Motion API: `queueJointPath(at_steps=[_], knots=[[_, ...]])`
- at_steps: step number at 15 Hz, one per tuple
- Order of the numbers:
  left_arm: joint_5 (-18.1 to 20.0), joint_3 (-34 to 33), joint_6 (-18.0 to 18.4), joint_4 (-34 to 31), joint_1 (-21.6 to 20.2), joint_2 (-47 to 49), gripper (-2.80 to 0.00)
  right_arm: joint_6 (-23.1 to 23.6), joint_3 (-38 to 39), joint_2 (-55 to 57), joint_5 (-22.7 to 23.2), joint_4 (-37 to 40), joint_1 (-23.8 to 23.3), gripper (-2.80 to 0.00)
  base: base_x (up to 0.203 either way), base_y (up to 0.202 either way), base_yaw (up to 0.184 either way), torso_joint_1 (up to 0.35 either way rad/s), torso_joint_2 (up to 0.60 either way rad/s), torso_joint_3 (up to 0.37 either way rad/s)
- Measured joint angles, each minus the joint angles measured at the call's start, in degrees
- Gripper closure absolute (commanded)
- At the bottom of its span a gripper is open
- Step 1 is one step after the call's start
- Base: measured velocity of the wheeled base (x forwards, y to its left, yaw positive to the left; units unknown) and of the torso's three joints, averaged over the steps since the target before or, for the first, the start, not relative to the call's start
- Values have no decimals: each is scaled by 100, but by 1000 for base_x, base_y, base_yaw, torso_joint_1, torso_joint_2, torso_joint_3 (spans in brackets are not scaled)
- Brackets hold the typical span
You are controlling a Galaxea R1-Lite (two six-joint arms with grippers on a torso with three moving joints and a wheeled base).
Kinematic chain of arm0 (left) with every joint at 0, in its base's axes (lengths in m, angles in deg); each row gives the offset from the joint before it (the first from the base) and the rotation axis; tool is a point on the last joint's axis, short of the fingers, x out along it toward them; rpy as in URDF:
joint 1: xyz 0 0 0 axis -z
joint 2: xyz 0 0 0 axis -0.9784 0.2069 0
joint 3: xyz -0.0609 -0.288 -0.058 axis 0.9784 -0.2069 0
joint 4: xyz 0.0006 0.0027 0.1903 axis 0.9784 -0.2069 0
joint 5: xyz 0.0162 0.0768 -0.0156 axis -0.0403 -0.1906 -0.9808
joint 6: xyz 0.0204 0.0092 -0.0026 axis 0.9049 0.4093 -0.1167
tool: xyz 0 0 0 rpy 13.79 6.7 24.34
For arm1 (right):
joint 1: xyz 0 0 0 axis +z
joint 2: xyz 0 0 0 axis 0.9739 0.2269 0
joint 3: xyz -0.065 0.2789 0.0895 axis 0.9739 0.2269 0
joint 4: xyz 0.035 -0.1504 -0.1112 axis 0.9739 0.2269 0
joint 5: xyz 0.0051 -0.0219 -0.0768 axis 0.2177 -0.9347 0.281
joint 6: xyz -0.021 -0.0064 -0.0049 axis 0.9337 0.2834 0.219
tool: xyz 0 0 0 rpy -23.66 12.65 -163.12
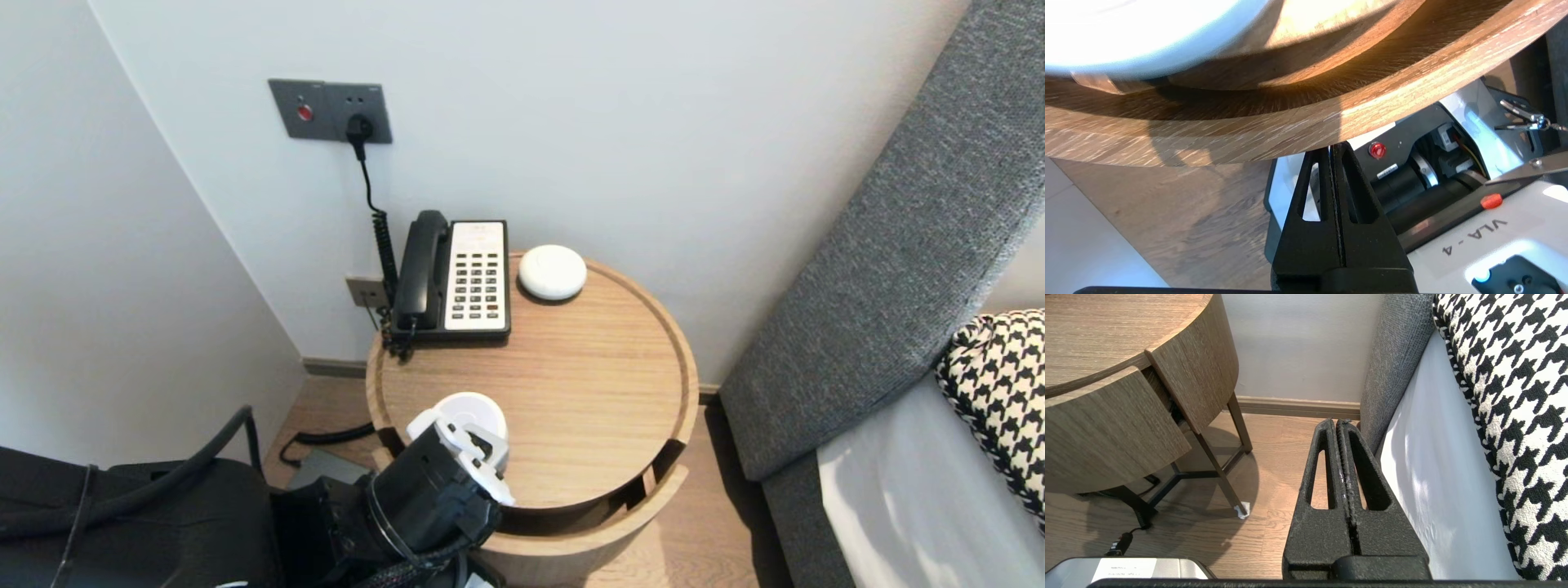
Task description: Close the nightstand drawer
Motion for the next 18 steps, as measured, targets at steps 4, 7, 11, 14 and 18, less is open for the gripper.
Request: queueJointPath(at_steps=[4,7,11,14,18], knots=[[-3,108,13,4,-141,80,0,1,0,0,0,0,0,0,0,0,0,0,0,0],[-1,179,37,1,-264,89,0,2,0,0,0,0,0,0,0,0,0,0,0,0],[3,291,42,-35,-388,103,0,0,0,0,0,0,0,0,0,0,0,0,0,0],[-4,318,38,-32,-403,113,0,0,0,0,0,0,0,0,0,0,0,0,0,0],[-12,324,39,-18,-407,106,0,0,0,0,0,0,2,0,0,0,0,0,0,0]])
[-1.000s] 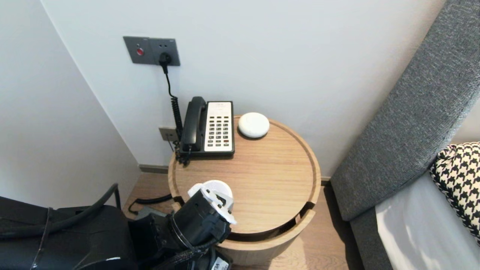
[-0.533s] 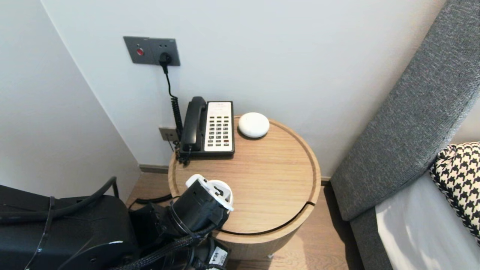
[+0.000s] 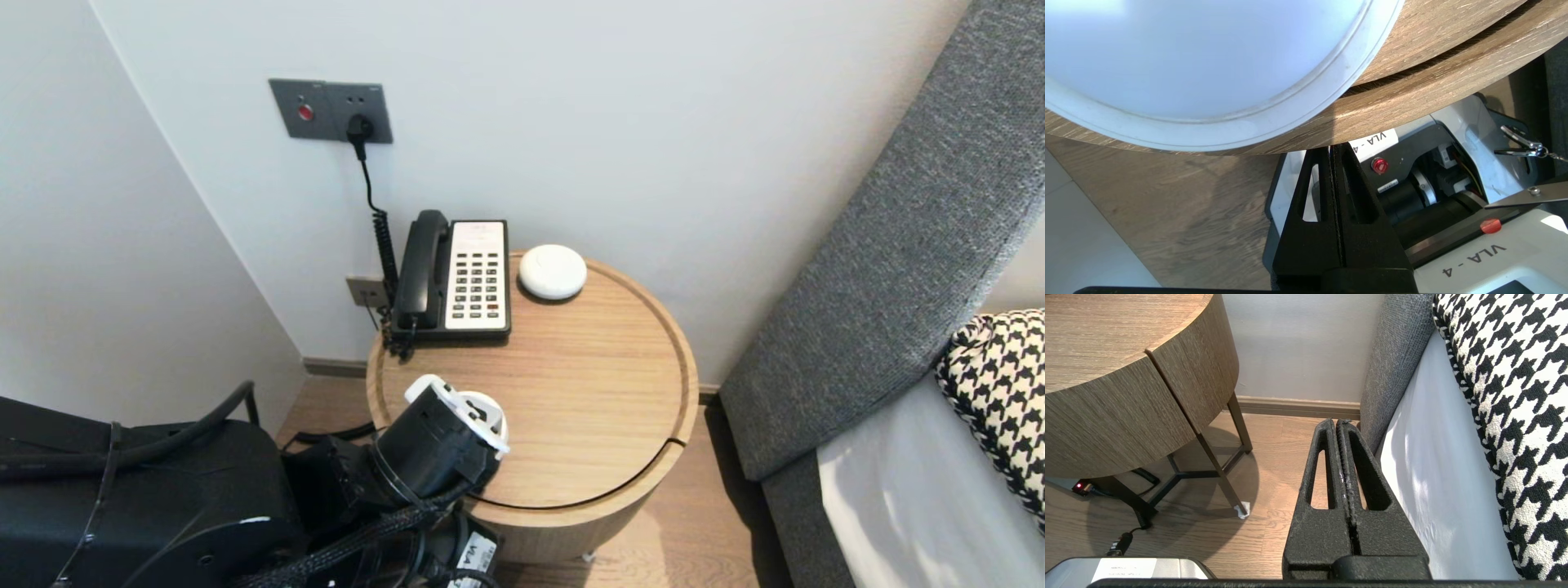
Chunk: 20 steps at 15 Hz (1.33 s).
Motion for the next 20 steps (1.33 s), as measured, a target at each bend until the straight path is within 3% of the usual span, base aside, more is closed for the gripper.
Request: queueJointPath(at_steps=[5,13,15,20], knots=[[-16,-79,25,-6,6,-109,0,0,0,0,0,0,-2,0,0,0,0,0,0,0],[-20,-1079,89,-291,-69,-1223,0,0,0,0,0,0,0,0,0,0,0,0,0,0],[-13,-1290,115,-461,-475,-1623,0,0,0,0,0,0,-2,0,0,0,0,0,0,0],[24,-1723,480,-601,-2383,-2442,0,0,0,0,0,0,-2,0,0,0,0,0,0,0]])
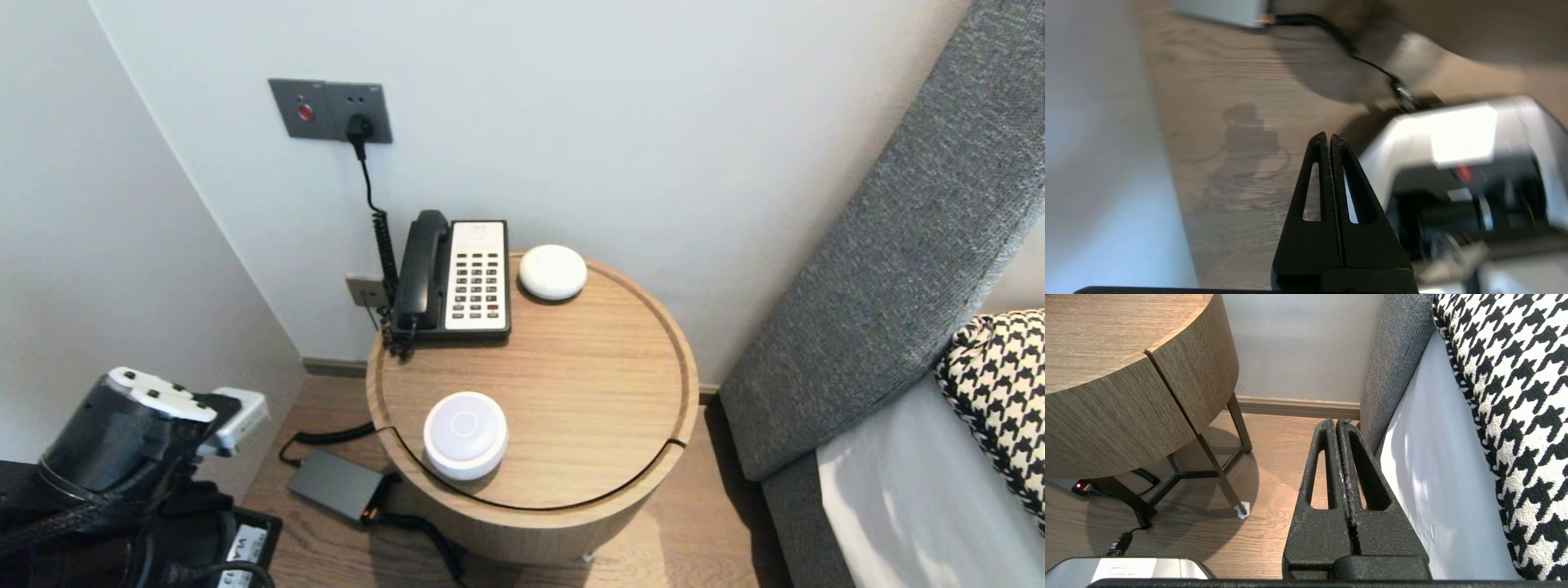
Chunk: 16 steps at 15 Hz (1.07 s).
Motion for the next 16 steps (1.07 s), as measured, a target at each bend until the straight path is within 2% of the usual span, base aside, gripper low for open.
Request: queueJointPath(at_steps=[3,8,12,16], knots=[[-5,-74,200,2,-1022,-355,0,0,0,0,0,0,0,0,0,0,0,0,0,0],[-7,-52,450,16,-2255,-1011,0,2,0,0,0,0,0,0,0,0,0,0,0,0],[-53,-19,697,21,-2722,-1779,0,0,0,0,0,0,0,0,0,0,0,0,0,0],[-93,-223,809,-203,-2818,-2601,0,0,0,0,0,0,0,0,0,0,0,0,0,0]])
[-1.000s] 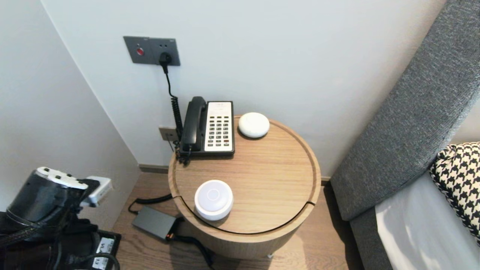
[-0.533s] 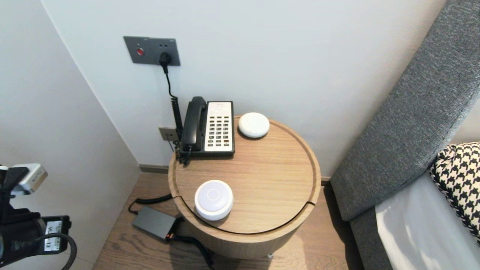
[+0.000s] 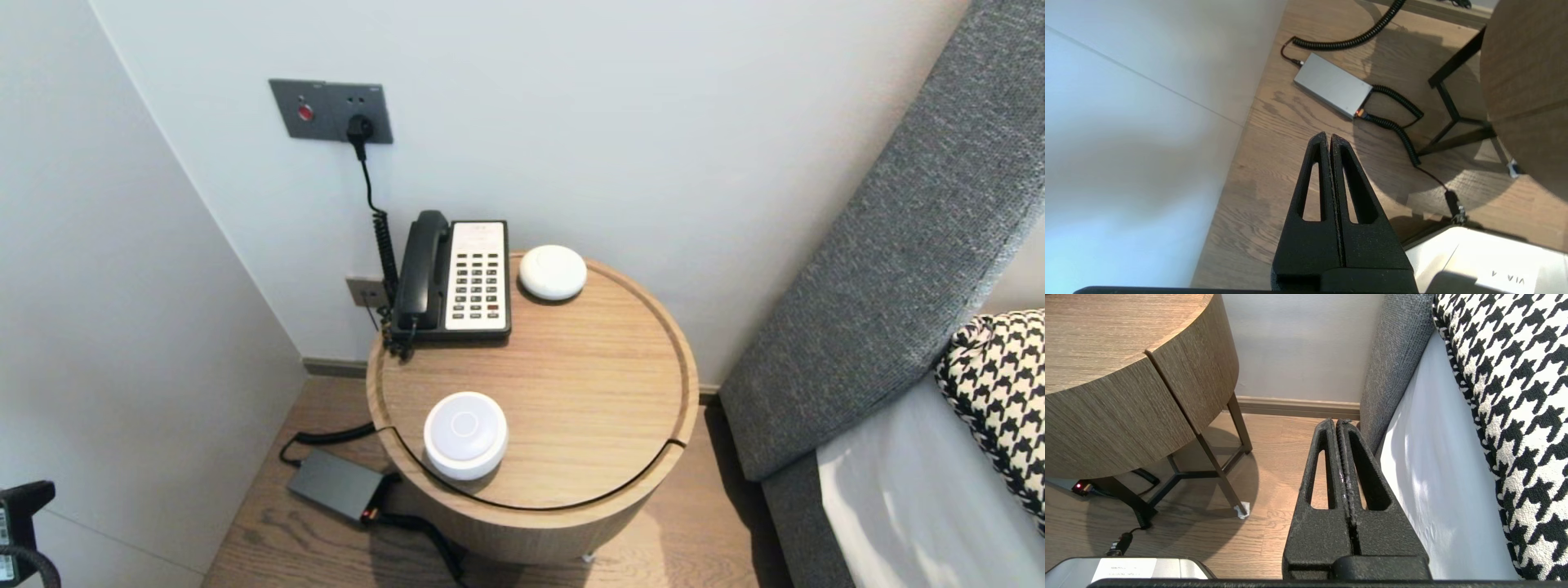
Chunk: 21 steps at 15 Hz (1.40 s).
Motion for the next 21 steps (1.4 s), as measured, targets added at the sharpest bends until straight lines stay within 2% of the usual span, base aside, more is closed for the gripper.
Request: queueJointPath(at_steps=[6,8,11,15,18,21], knots=[[211,-449,188,-10,17,-862,0,0,0,0,0,0,0,0,0,0,0,0,0,0],[536,-667,230,94,-39,-1104,0,0,0,0,0,0,0,0,0,0,0,0,0,0],[1225,-991,348,138,-380,-1524,0,0,0,0,-3,0,0,0,0,0,0,0,0,0],[1644,-1361,529,118,-726,-2351,0,0,0,0,0,0,0,0,0,0,0,0,0,0],[1664,-1530,560,-37,-703,-2993,0,0,0,0,0,0,0,0,0,0,0,0,0,0],[1367,-1769,633,-140,-404,-3483,0,0,0,0,0,0,2,0,0,0,0,0,0,0]])
